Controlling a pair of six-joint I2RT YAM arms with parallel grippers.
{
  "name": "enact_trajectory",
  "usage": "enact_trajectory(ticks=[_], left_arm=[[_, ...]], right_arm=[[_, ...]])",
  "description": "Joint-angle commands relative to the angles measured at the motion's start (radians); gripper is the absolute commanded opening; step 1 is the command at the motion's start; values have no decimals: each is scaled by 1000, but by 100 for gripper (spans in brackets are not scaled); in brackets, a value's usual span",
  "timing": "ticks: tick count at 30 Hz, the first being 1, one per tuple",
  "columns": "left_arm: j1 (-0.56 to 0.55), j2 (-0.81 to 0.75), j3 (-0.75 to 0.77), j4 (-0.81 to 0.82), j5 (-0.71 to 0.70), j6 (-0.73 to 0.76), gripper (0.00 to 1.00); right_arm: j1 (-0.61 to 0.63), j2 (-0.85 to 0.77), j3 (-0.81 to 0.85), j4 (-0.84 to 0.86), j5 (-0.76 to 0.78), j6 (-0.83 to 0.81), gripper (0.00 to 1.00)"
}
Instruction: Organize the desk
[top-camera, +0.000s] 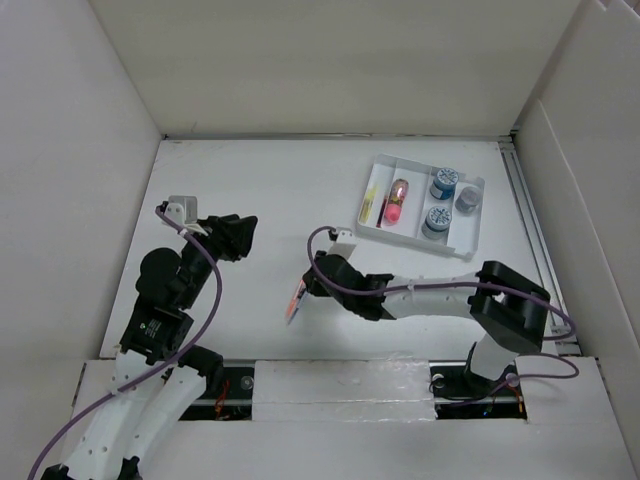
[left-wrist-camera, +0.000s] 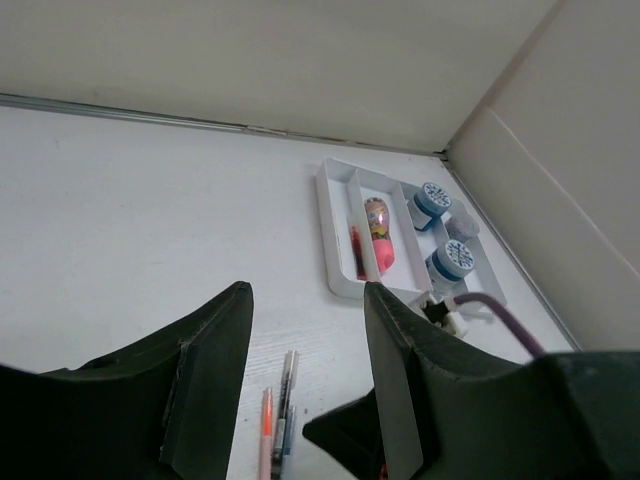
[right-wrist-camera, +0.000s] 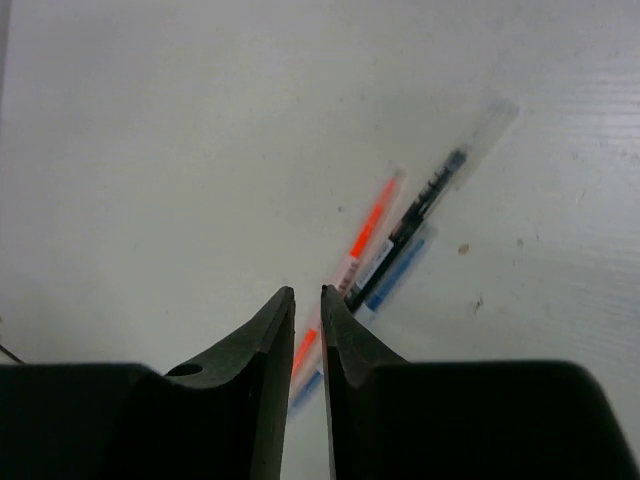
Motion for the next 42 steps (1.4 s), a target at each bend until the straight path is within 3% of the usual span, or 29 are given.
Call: enact_trajectory(ticks=[1, 5, 9, 10, 14, 21, 26, 42], left_arm=[[-1, -6, 12, 64, 43, -19, 44], [-1, 20, 33, 24, 75, -21, 44], [-1, 41, 64, -44, 104, -8, 44], [-1, 44, 79, -53, 132, -8, 44], [-1, -24, 69, -82, 207, -42, 44], [-1, -143, 16, -165, 186, -50, 44], [-1, -183, -54, -144, 161, -47, 45], [-1, -255, -63, -177, 157, -28, 49]], right_arm=[[62, -15, 13, -125, 133, 44, 25], [151, 21, 61, -245, 181, 115, 40], [226, 72, 99, -324, 219, 219, 42], [237, 87, 122, -354, 221, 236, 47], [278, 173, 193, -428, 274, 314, 46], [278, 181, 247, -469, 305, 348, 45], [278, 151, 227, -443, 301, 344, 44], [194, 222, 256, -390, 290, 238, 40]])
